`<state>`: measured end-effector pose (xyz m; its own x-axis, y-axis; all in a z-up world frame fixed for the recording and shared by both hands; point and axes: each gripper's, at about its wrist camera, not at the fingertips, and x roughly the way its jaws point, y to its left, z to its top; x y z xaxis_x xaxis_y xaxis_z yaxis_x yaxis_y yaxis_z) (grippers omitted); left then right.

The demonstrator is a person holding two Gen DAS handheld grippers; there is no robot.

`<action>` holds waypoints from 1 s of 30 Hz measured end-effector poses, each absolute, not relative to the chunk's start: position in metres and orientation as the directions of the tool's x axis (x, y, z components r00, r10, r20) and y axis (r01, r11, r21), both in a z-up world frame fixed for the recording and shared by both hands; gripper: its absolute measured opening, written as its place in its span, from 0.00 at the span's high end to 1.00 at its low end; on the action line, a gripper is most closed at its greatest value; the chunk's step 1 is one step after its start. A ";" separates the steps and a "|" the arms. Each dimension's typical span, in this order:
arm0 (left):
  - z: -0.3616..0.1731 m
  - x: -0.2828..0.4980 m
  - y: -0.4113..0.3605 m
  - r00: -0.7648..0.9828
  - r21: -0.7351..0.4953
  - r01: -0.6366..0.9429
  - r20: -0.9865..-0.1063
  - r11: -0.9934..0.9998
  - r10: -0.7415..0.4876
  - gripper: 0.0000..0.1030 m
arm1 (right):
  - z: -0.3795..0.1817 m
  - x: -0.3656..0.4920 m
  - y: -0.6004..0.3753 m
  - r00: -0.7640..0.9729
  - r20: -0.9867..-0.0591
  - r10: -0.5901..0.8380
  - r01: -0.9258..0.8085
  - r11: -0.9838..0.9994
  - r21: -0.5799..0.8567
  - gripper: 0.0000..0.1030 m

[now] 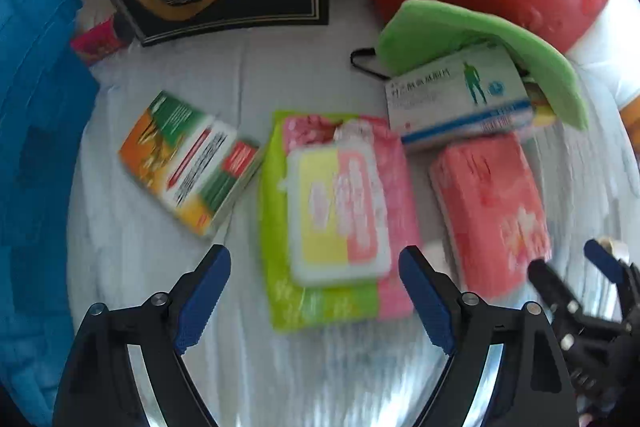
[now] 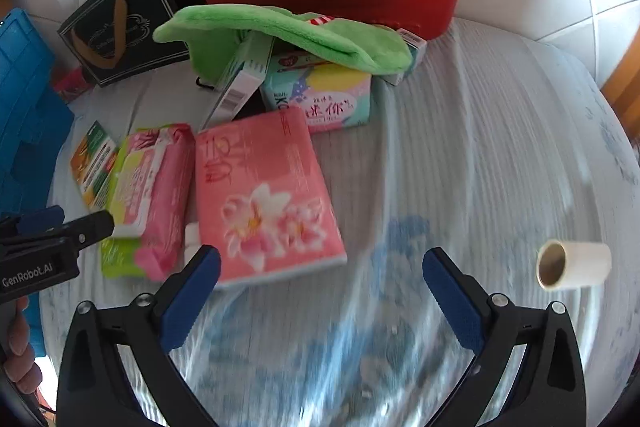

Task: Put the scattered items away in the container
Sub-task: 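Grasp the wipes pack with the left tool while the right tool grasps the pink tissue pack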

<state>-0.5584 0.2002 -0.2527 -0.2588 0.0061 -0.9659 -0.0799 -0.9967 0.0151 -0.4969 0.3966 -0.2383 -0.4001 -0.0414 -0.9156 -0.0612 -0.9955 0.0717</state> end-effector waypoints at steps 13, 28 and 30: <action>-0.298 -0.585 0.209 -0.273 0.032 -0.097 -0.962 -0.995 -0.004 0.01 | -0.268 -0.540 0.391 -0.414 -0.898 -0.149 0.004 -0.987 0.162 0.00; -0.288 -0.519 0.188 -0.275 0.018 -0.139 -0.961 -0.990 0.022 0.01 | -0.251 -0.498 0.406 -0.399 -0.914 -0.079 -0.005 -0.996 0.088 0.00; -0.288 -0.519 0.194 -0.289 0.033 -0.169 -0.957 -0.985 0.017 0.02 | -0.247 -0.499 0.397 -0.409 -0.907 -0.103 0.049 -0.995 0.091 0.00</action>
